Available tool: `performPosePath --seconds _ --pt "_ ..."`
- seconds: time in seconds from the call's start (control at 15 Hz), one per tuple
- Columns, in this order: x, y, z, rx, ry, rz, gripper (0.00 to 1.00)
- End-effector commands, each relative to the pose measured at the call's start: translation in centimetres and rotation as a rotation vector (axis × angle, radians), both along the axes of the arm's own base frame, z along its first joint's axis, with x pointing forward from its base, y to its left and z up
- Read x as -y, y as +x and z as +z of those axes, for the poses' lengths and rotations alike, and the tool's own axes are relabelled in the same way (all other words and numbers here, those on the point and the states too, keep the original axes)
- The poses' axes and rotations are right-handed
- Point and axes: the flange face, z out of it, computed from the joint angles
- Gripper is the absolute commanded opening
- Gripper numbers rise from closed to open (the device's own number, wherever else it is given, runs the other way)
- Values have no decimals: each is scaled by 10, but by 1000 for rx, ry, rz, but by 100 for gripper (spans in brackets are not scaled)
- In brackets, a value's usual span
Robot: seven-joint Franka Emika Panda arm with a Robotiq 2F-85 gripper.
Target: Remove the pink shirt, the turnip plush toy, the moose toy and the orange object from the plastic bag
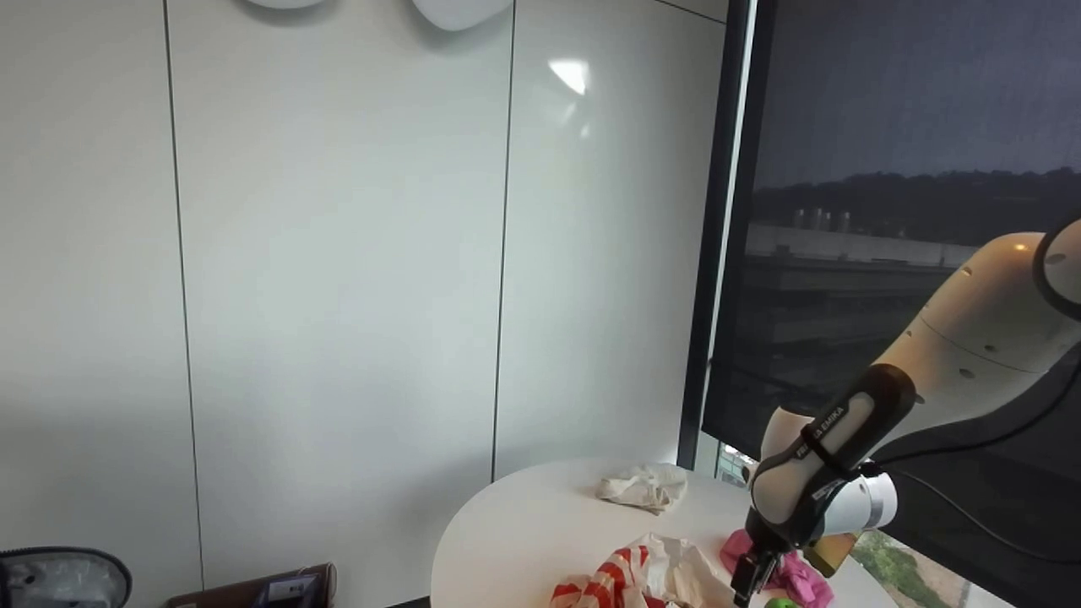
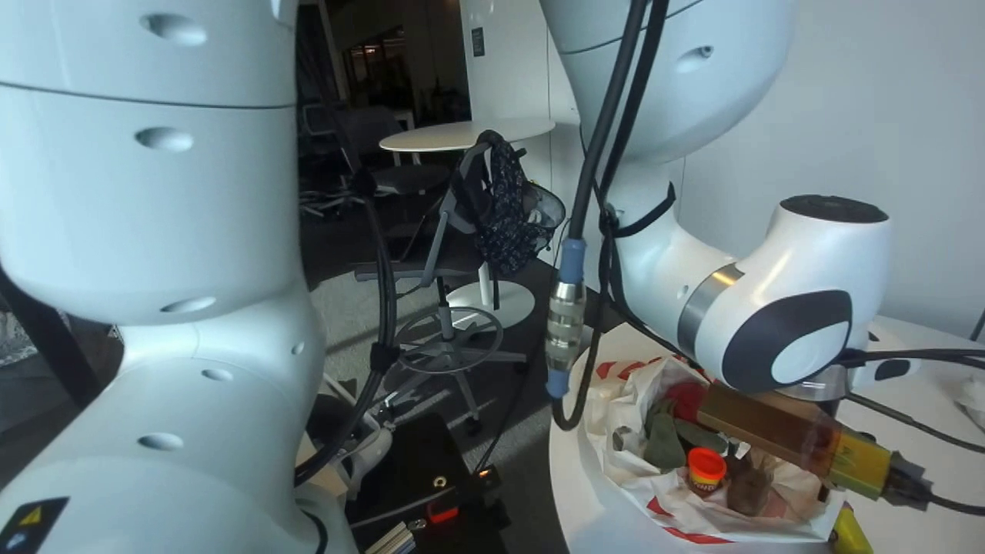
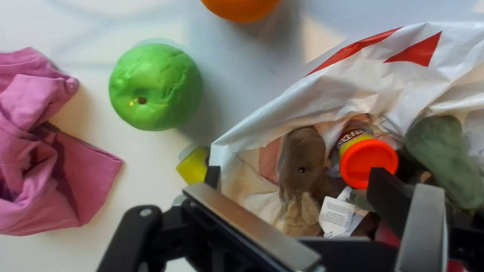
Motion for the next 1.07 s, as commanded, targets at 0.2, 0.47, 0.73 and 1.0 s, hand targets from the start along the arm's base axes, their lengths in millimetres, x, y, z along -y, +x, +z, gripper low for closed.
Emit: performPosePath --seconds 0.2,0.47,0.73,1.0 --pt "-72 -16 -34 -34 33 211 100" --pt "-107 -9 -43 7 47 313 100" --pt "-125 -2 -53 45 31 415 100" --pt "-129 13 -54 114 -47 570 100"
